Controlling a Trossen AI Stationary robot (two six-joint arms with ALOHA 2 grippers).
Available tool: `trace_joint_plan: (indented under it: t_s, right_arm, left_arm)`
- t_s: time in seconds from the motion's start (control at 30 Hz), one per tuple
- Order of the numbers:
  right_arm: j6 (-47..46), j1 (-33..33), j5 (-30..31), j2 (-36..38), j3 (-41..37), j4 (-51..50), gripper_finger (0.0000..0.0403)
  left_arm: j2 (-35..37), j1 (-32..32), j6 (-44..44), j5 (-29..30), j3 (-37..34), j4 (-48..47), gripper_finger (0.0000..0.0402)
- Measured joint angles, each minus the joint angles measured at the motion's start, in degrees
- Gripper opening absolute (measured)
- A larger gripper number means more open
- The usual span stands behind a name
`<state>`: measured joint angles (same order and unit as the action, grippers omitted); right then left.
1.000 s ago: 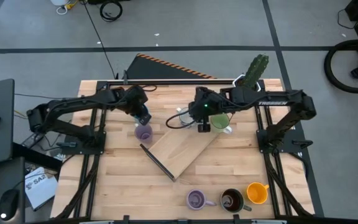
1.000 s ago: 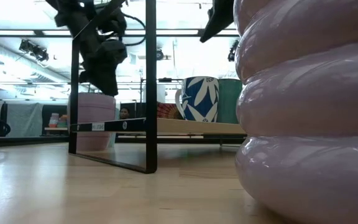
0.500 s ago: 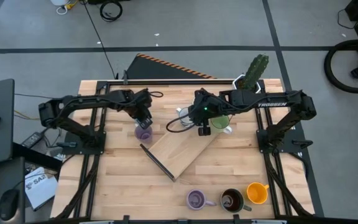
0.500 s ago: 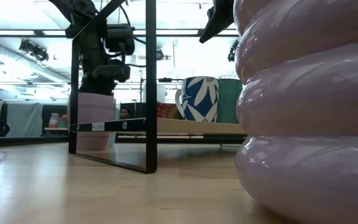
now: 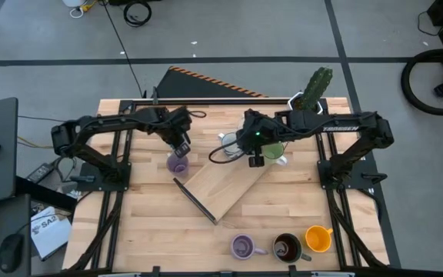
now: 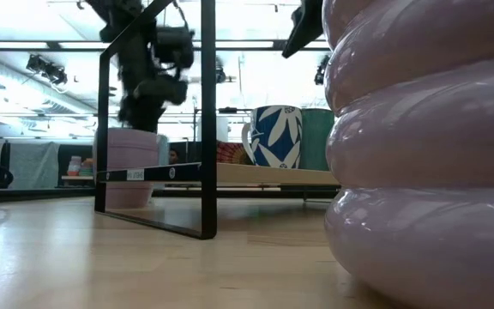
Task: Place coffee mugs
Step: Put the light blue cup on the shelf
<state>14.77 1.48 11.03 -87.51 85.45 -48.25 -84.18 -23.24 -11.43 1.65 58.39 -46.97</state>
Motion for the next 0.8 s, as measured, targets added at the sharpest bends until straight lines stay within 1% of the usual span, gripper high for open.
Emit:
trace_joint_plan:
  t_s: [0.17, 0.33, 0.47, 0.67, 0.8]
  right_arm:
    - [-1.8, 0.3, 0.9, 3.6, -0.4, -1.2, 0.0167]
    - [-1.7, 0.3, 0.3, 7.8, -6.0, 3.4, 0.0167]
    - [-2.1, 0.3, 3.1, 11.7, -9.4, 3.5, 0.0167]
    - [-2.5, 0.0, 3.8, 18.5, -12.2, 3.8, 0.0167]
    - [-2.4, 0.1, 2.5, 21.3, -13.3, 3.9, 0.0167]
  left_arm:
    - [-0.5, 2.6, -2.0, 0.2, 8.4, -2.4, 0.0028]
    - [-4.5, 8.0, -5.1, 1.4, 17.1, -6.1, 0.0028]
    - [-8.8, 13.2, -8.1, 1.5, 23.1, -6.4, 0.0028]
    - [-14.8, 19.8, -13.6, 0.3, 29.7, -8.2, 0.0028]
    - [-18.3, 22.8, -17.2, 0.3, 32.0, -8.6, 0.0028]
